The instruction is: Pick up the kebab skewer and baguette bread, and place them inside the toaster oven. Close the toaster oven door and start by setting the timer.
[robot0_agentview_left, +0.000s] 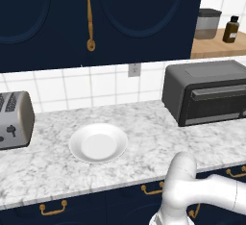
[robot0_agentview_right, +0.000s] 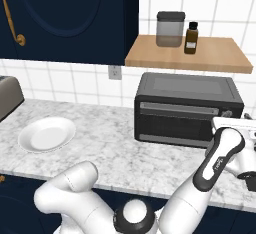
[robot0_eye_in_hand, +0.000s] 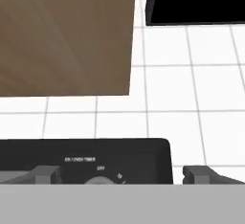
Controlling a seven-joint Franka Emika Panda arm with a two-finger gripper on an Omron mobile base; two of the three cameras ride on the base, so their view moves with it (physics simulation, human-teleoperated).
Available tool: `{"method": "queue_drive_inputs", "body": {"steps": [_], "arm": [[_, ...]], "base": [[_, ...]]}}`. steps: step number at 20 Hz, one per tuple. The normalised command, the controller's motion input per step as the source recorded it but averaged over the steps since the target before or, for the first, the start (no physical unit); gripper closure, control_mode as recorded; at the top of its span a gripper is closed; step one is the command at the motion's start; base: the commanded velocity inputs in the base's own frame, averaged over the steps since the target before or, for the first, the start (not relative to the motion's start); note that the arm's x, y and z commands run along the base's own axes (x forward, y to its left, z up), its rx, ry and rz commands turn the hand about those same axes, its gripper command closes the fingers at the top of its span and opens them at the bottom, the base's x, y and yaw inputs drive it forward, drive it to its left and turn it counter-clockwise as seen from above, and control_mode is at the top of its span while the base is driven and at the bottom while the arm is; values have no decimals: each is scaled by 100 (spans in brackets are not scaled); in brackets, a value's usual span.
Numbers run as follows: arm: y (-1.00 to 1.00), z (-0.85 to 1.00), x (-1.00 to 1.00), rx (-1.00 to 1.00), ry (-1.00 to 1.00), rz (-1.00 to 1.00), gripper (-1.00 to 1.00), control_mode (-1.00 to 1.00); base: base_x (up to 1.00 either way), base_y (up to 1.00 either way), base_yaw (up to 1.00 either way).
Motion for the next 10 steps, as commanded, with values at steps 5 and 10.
{"method": "queue_drive_inputs", "body": {"steps": [5, 10], "arm": [[-19, -9, 27, 0, 0, 0, -100, -100], [-15, -8, 14, 0, 0, 0, -100, -100]], "base": [[0, 0, 0], [0, 0, 0]]}}
